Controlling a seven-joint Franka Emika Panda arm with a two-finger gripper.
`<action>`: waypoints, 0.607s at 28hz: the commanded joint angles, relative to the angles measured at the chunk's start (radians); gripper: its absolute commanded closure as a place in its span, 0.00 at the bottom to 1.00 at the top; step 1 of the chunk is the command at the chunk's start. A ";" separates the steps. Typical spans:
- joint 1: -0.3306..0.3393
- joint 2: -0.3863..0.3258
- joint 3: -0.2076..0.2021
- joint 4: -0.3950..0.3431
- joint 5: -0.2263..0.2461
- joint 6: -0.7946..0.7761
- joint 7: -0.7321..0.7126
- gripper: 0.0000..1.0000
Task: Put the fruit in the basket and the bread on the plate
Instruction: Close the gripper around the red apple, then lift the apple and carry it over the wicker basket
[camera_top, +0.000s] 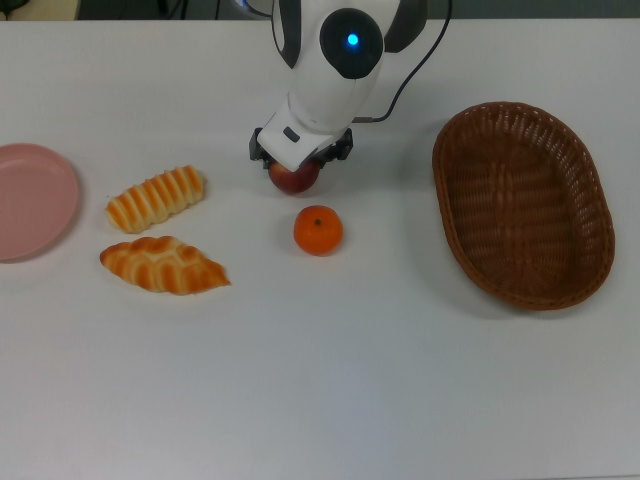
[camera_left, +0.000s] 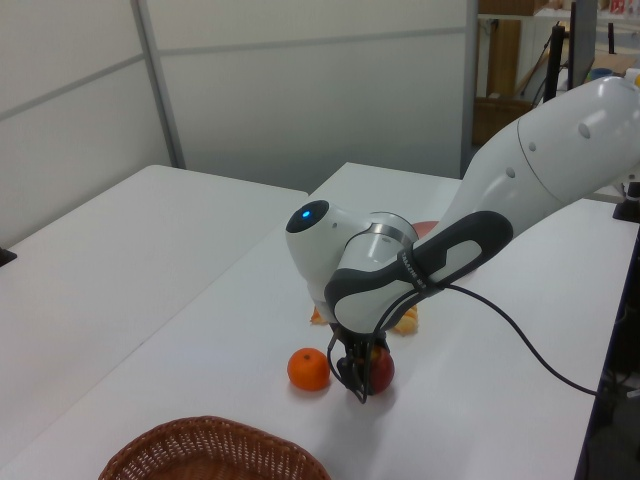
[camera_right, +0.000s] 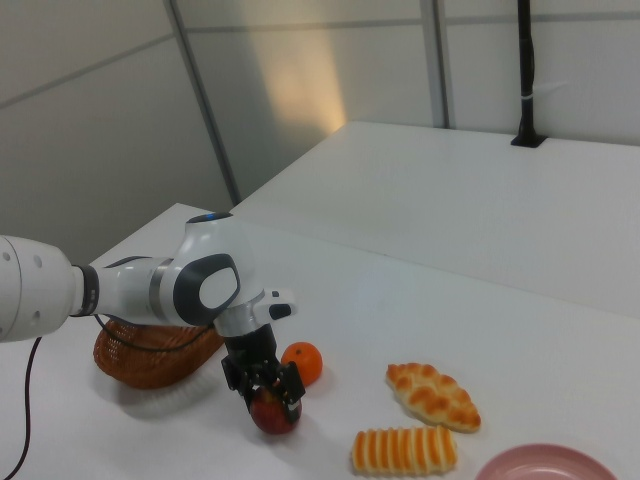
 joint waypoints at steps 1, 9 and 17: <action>0.011 -0.004 -0.007 0.032 -0.011 0.006 0.044 1.00; 0.011 -0.008 0.074 0.136 -0.008 -0.077 0.127 1.00; 0.011 -0.011 0.180 0.265 0.006 -0.203 0.218 1.00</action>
